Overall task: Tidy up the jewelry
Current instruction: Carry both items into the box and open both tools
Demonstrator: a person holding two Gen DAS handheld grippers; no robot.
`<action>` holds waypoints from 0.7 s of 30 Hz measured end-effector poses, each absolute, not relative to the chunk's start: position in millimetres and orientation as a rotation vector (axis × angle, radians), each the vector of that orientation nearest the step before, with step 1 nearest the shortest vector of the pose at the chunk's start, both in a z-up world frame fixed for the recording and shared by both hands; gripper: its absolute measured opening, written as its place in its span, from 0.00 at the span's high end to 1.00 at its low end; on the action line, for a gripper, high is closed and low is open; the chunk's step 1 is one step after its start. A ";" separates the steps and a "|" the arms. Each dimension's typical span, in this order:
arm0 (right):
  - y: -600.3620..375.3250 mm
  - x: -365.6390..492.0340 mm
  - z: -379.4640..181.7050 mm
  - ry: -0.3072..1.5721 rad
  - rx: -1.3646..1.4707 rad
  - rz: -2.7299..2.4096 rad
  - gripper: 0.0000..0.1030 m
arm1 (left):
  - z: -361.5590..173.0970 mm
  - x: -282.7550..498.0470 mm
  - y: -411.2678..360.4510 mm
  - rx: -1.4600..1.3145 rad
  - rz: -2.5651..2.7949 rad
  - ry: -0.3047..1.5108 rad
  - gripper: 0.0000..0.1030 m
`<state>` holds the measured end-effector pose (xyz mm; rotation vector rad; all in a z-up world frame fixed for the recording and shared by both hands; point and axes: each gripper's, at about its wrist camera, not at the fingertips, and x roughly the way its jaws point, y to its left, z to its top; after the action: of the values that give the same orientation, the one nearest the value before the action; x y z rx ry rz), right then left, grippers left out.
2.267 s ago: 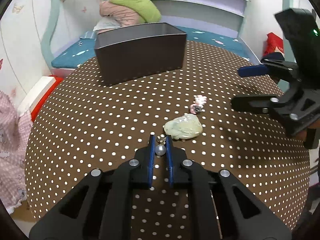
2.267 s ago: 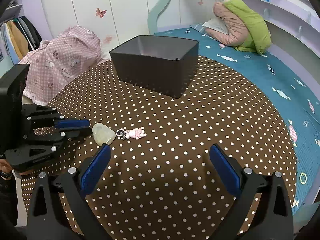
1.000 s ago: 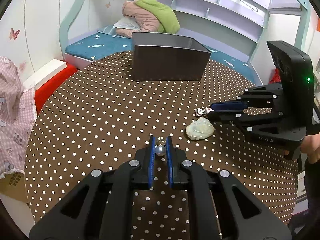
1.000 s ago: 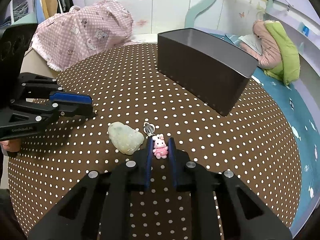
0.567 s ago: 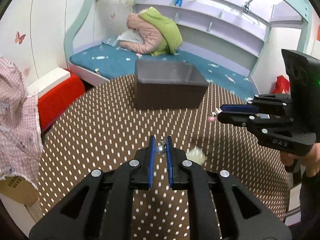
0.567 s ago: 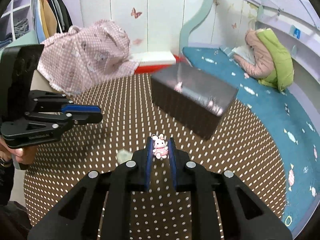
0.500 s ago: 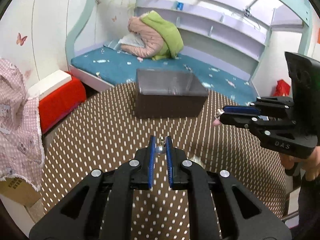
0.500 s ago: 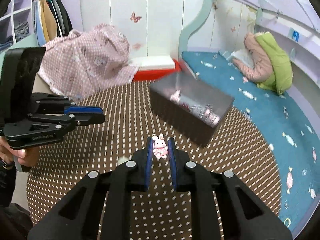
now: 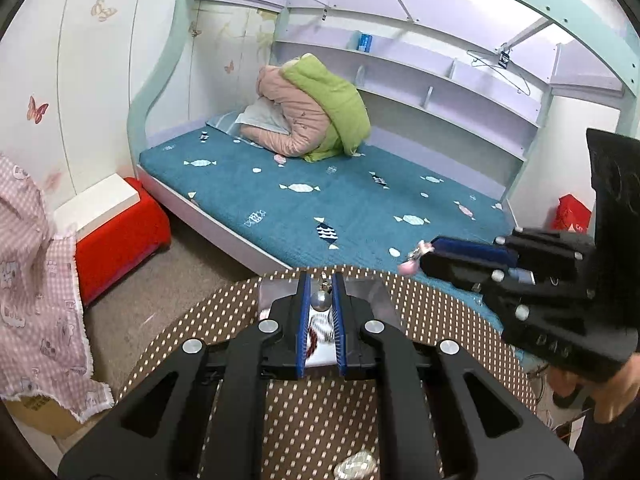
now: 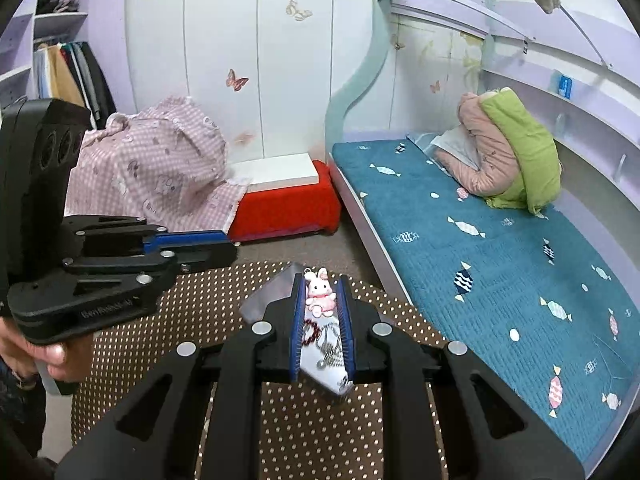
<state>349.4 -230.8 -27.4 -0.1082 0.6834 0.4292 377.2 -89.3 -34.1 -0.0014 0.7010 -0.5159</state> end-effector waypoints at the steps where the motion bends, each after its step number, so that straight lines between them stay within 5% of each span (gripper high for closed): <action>1: -231.0 351.1 -27.4 0.688 -0.104 0.428 0.86 | -33.3 384.7 -93.8 -0.004 -0.516 0.708 0.90; 14: -241.2 386.6 -58.6 0.803 -0.013 0.410 0.85 | -58.5 428.8 -114.6 0.022 -0.466 0.776 0.89; 17: -244.3 389.4 -59.5 0.809 0.009 0.401 0.70 | -62.1 429.2 -112.3 0.026 -0.456 0.778 0.87; 18: -246.3 388.4 -59.3 0.806 0.020 0.398 0.65 | -62.5 428.4 -111.4 0.028 -0.451 0.778 0.78; 20: -249.5 384.9 -56.7 0.787 0.042 0.392 0.33 | -61.4 424.6 -107.3 0.032 -0.428 0.760 0.50; 21: -250.8 382.8 -54.6 0.775 0.048 0.387 0.29 | -59.2 421.8 -104.0 0.034 -0.398 0.742 0.31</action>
<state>382.8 -250.8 -54.6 0.0480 0.7747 0.3867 421.8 -104.0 -59.2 0.0339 0.7420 -0.3983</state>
